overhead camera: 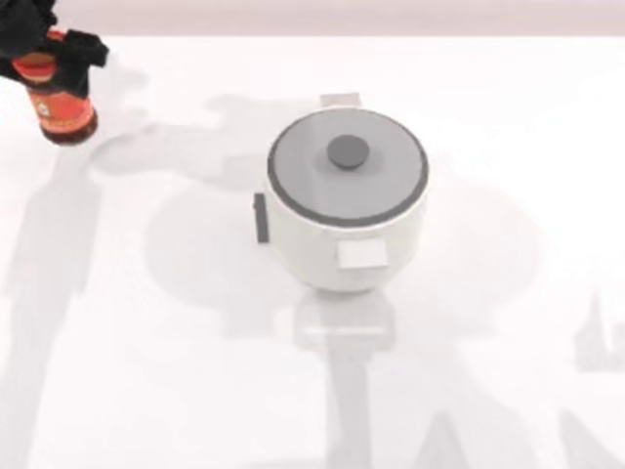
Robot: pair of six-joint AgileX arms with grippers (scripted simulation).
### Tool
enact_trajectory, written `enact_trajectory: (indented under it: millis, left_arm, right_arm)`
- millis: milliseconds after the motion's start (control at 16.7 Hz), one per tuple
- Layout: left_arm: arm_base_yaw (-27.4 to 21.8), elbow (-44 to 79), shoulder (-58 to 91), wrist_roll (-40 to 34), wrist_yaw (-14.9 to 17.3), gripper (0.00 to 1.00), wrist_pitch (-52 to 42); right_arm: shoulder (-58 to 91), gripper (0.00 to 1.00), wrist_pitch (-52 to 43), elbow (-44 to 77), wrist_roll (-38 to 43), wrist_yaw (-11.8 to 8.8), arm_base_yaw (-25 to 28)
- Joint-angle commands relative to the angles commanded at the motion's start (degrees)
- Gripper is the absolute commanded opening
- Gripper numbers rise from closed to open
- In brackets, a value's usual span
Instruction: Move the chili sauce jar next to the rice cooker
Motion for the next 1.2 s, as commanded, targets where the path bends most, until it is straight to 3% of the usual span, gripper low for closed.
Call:
enact_trajectory:
  millis: [360,780,960,1200]
  left_arm:
    - [0.93,-17.21,-17.02,0.24,-0.22,0.0,0.15]
    - [0.19,-18.88,-18.33,-0.49,-0.57,0.0,0.56]
    - [-2.91,-23.01,-19.82,-6.15,-2.38,0.0,3.07]
    - [-9.91,-32.34,-23.44,-20.14,-6.34,0.0,8.78]
  right_arm:
    - [0.0,1.0,0.0,0.0,0.0,0.0,0.0]
    - [0.0,1.0,0.0,0.0,0.0,0.0,0.0]
    - [0.0,1.0,0.0,0.0,0.0,0.0,0.0]
    - [0.0,1.0,0.0,0.0,0.0,0.0,0.0]
